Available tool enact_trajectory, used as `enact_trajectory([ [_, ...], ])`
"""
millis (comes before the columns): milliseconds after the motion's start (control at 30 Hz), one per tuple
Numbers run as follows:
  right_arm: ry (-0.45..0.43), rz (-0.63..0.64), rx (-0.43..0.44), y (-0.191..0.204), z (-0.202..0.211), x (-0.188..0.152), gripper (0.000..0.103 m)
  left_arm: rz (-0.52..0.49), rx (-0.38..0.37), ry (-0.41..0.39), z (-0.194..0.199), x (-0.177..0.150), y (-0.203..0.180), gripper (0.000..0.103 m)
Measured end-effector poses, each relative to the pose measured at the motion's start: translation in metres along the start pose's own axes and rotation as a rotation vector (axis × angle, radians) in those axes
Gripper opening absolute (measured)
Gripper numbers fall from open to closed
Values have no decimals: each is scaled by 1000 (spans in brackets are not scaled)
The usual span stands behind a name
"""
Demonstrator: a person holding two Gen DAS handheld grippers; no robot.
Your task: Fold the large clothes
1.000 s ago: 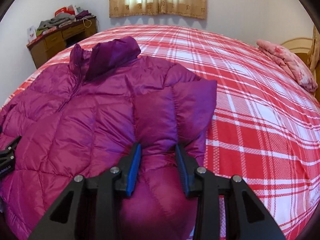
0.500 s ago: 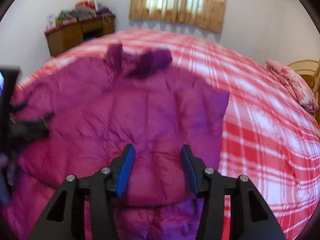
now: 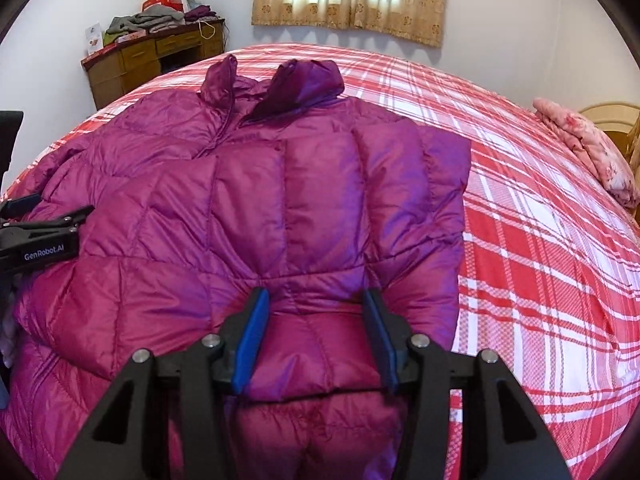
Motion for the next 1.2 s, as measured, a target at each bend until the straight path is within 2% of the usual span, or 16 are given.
enact_trajectory([
  [567,1,8,-9,1,-2,1,53,-19,15,-1,2,1,-1,101],
  [600,3,9,-11,1,-1,1,54,-26,-6,8,3,3,0,101],
  [667,5,-5,6,-4,8,3,67,-21,-58,12,16,8,9,101],
  [733,-59,-71,-24,-21,33,3,94,21,-131,-30,44,12,33,101],
  [767,-103,-99,-37,-29,48,1,97,21,-139,-50,58,12,47,101],
  [833,-125,-112,-32,-38,67,-10,98,2,-110,-93,84,5,86,101],
  [900,-124,-103,-33,-44,80,-27,98,-31,-33,-115,100,-11,133,101],
  [967,-128,-84,-52,-49,90,-42,98,-22,47,-87,105,-35,185,101],
  [1067,-140,-71,-82,-58,101,-62,98,62,117,-37,107,-73,261,101],
  [1100,-142,-74,-83,-59,103,-65,98,93,118,-14,107,-85,280,101],
  [1200,-139,-93,-74,-57,102,-76,98,168,48,38,101,-111,306,101],
])
Point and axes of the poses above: each gripper's, at about its wrist camera, not at the fingertips, and z roughly against the way its jaws point, y to its left, x to its top, the point moved 9 cm from there along -z, roughly the way its jaws point, and after that the axes turned 7 degrees about -x, right-handed, at the moved point
